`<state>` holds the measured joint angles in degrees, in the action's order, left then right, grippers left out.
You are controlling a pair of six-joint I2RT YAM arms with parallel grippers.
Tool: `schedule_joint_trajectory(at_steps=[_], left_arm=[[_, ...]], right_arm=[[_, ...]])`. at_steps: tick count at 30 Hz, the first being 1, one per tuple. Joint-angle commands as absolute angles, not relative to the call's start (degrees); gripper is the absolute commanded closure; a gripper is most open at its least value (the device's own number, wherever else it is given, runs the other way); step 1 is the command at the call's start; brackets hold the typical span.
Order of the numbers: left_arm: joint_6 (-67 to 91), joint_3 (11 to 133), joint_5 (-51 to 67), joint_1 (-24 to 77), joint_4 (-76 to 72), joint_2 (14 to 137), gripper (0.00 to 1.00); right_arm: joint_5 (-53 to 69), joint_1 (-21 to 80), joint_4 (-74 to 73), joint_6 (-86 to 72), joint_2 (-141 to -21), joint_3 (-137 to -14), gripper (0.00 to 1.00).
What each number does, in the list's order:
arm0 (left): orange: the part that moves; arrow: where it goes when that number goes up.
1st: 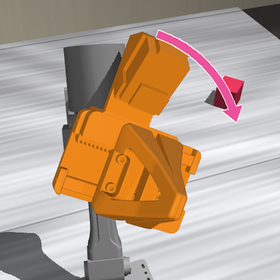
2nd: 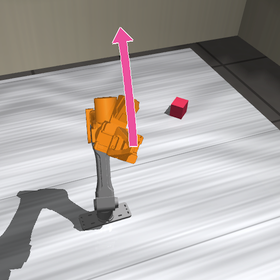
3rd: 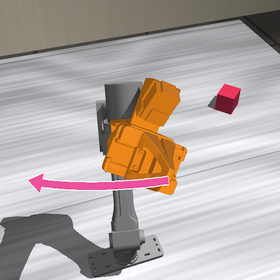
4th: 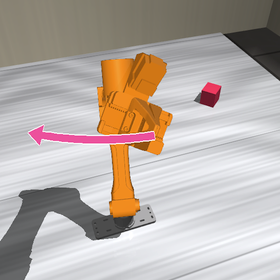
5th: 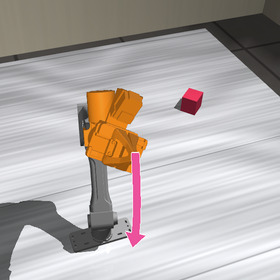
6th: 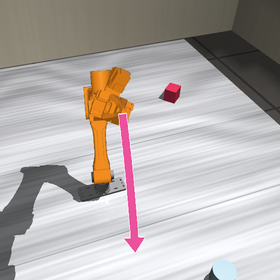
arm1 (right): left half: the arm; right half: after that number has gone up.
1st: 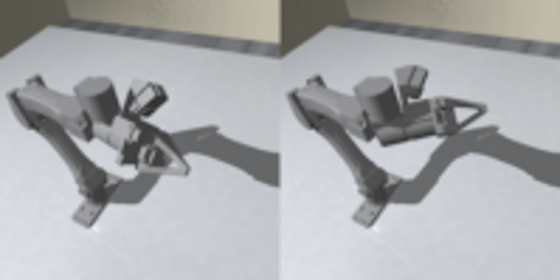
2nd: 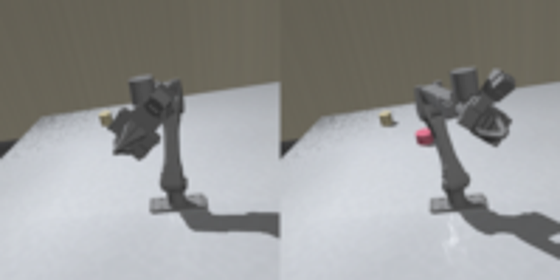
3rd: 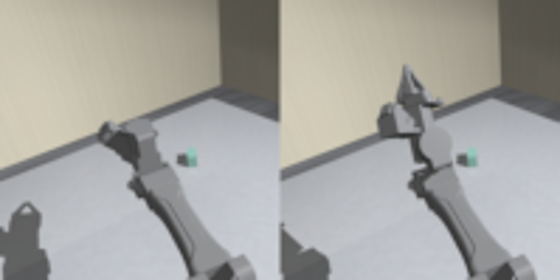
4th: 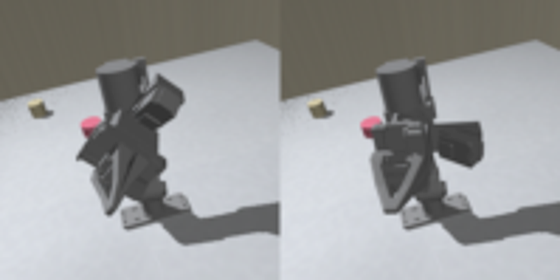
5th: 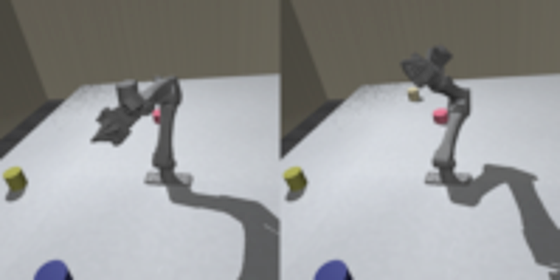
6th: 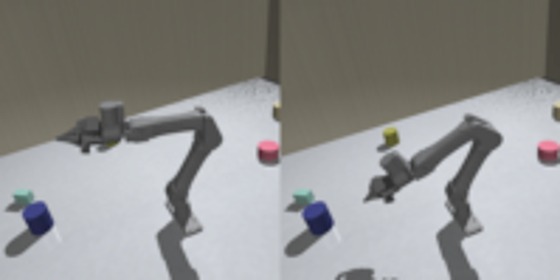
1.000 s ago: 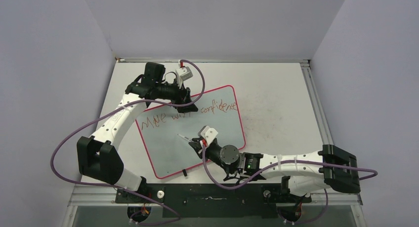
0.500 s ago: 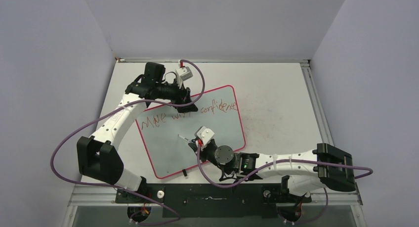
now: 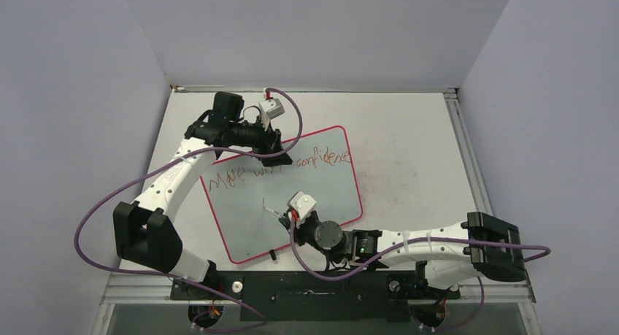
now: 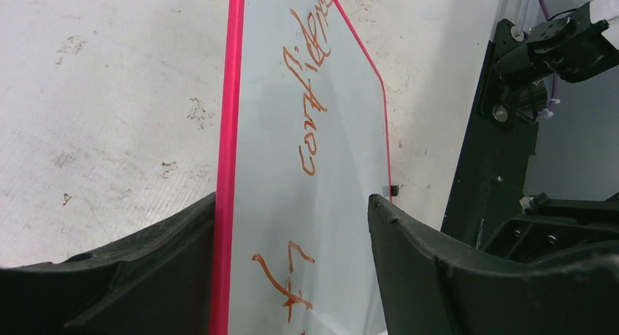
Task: Write a sentence on the whiteboard
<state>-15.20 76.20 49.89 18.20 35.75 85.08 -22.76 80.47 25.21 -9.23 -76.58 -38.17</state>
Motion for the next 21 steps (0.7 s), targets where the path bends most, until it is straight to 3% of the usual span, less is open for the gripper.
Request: schedule_joint_trajectory(at_steps=[1, 21], left_arm=[[-14.9, 76.5, 51.0, 17.8, 33.3, 82.8, 0.34], [-15.1, 76.6, 51.2, 17.8, 33.5, 82.4, 0.34]], right_arm=[[-27.8, 80.6, 27.2, -9.7, -77.4, -39.1, 0.95], [-32.8, 79.5, 27.7, -8.5, -78.2, -40.7, 0.95]])
